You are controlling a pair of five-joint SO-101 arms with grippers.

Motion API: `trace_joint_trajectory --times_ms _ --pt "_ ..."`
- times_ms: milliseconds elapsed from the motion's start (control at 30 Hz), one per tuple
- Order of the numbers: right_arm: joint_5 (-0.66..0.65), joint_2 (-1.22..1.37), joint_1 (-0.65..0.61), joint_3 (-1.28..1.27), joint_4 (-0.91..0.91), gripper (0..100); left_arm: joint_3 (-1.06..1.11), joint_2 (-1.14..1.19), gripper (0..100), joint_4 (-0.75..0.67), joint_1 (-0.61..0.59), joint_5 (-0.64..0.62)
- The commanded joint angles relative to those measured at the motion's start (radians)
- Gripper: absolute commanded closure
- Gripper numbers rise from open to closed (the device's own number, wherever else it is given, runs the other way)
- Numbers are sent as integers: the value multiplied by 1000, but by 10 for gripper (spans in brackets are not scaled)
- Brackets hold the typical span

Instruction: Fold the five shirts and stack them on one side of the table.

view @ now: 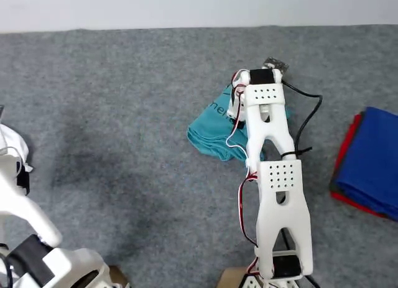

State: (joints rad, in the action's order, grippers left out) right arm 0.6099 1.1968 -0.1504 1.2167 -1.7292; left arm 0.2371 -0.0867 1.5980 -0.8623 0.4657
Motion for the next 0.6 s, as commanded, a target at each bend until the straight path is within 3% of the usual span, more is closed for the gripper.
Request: trace_joint_trajectory --times_ms 0,367,567 --pt "-46 25 2 8 -41 987 -5 -12 993 12 9 -3" --pt "-149 -225 38 -44 -70 991 -8 -14 993 32 9 0" --pt "-233 -501 53 -282 -70 991 -48 -14 993 46 8 0"
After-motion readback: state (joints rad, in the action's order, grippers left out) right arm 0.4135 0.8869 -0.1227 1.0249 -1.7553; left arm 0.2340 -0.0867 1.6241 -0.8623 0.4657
